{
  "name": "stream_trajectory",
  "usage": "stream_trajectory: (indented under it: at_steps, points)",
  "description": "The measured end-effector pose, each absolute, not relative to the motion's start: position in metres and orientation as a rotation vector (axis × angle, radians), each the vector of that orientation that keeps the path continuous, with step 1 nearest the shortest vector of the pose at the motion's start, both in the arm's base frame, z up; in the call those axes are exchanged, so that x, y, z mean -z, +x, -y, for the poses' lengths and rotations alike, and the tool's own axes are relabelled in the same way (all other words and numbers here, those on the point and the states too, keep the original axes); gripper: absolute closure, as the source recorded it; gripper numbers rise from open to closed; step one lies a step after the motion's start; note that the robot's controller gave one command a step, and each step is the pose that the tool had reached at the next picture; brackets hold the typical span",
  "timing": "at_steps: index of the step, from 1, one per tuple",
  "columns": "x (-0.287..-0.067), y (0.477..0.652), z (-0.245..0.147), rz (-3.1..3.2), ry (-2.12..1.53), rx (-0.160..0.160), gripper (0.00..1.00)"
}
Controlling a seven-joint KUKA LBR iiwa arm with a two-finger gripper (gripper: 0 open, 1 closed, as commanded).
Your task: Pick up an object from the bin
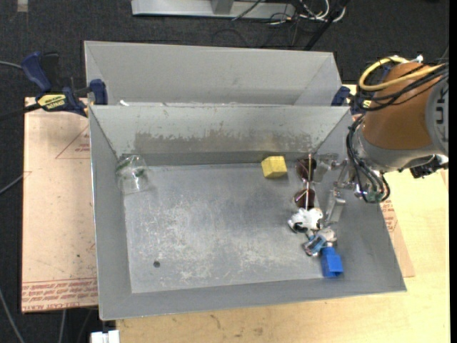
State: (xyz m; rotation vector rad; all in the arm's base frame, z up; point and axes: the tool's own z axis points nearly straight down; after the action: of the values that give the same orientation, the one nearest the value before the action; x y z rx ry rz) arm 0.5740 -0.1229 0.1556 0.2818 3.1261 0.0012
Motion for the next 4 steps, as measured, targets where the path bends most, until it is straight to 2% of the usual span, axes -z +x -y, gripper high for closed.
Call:
stream_trajectory:
  at_steps: [1,2,4]
  points:
    - [-0.079,0.575,0.122,-3.134,0.090,0.000,0.00]
    - [-0.057,0.579,0.124,-3.131,0.191,-0.005,1.00]
    - [-0.061,0.578,0.123,-3.127,0.212,-0.005,1.00]
